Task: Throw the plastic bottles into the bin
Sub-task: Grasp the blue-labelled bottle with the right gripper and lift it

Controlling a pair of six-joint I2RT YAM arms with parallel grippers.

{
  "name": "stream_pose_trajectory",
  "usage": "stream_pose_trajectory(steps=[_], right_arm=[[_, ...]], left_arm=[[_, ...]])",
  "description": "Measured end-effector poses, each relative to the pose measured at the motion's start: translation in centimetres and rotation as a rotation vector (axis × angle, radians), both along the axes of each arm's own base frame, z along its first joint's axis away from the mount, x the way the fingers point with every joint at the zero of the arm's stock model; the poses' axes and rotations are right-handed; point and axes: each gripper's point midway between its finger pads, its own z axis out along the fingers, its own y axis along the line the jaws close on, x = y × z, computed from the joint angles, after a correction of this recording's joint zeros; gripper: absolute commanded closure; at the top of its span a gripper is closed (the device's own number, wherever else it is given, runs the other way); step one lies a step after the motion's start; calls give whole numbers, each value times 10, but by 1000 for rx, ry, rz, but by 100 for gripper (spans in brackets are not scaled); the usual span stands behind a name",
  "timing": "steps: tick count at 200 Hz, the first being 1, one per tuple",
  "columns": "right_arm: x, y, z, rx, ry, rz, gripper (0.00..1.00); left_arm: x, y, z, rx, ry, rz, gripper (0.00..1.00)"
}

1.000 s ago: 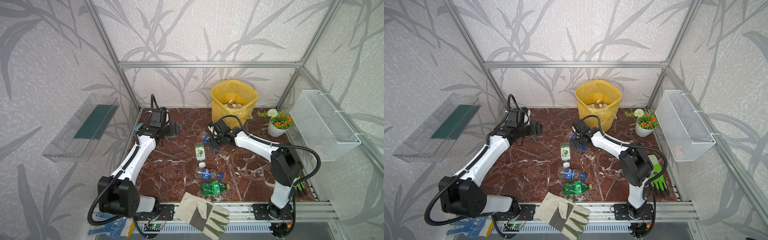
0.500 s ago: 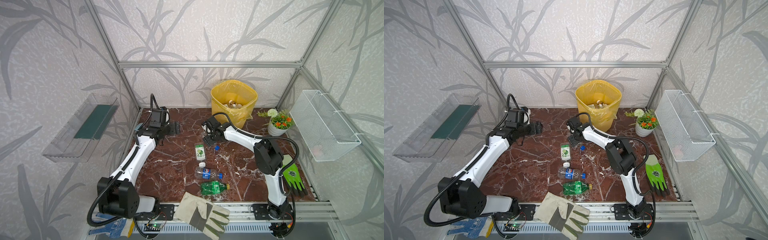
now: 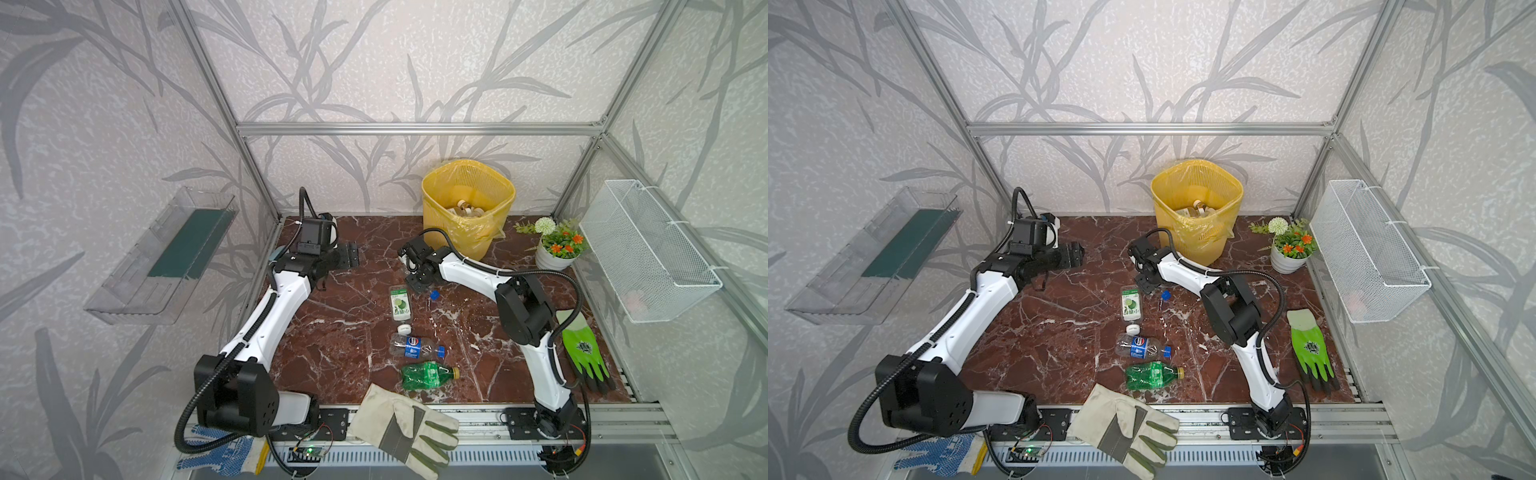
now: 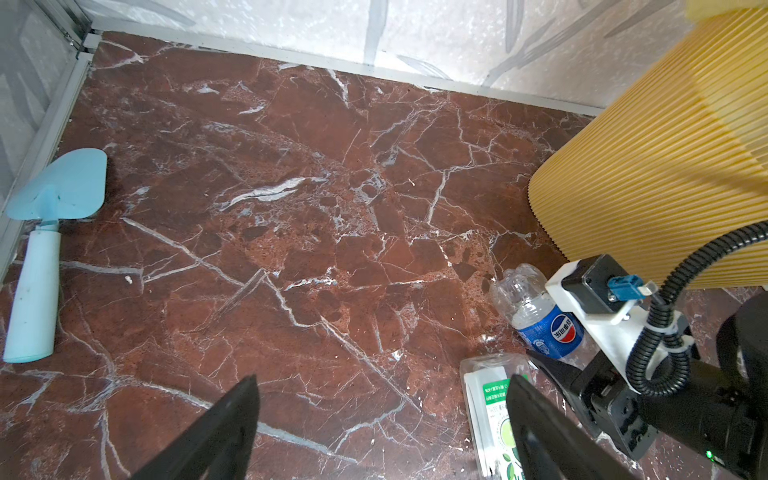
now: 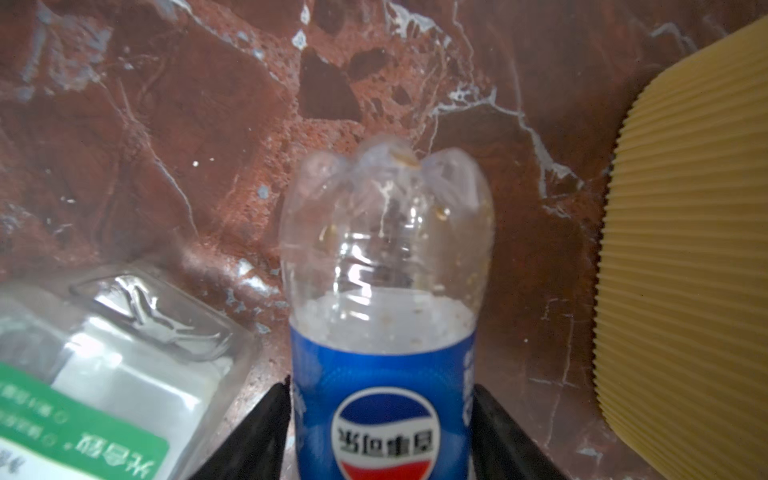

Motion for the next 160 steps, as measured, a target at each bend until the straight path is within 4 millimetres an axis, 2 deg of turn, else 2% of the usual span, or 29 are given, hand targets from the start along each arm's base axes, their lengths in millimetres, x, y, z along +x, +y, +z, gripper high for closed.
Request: stream_pose_trajectory(steps=[40,79,99,120,160], right_arm=[[0,3,0,1,-2,-2,50],[-3,1,2,5,9,-22,54],[-11,-3,10,17,19,-37,54],[-25,-13,31,44,19,-57,53],[-64,-38,105,187,-55,-102,52]], left_arm=[[0,-1,0,-7,0,-4,8],[0,-1,0,-18,2,-3,8],[0,-2,0,-22,2,-4,8],[0,-2,1,-27,3,-5,9],[-1,-4,1,-36,4,-10,9]])
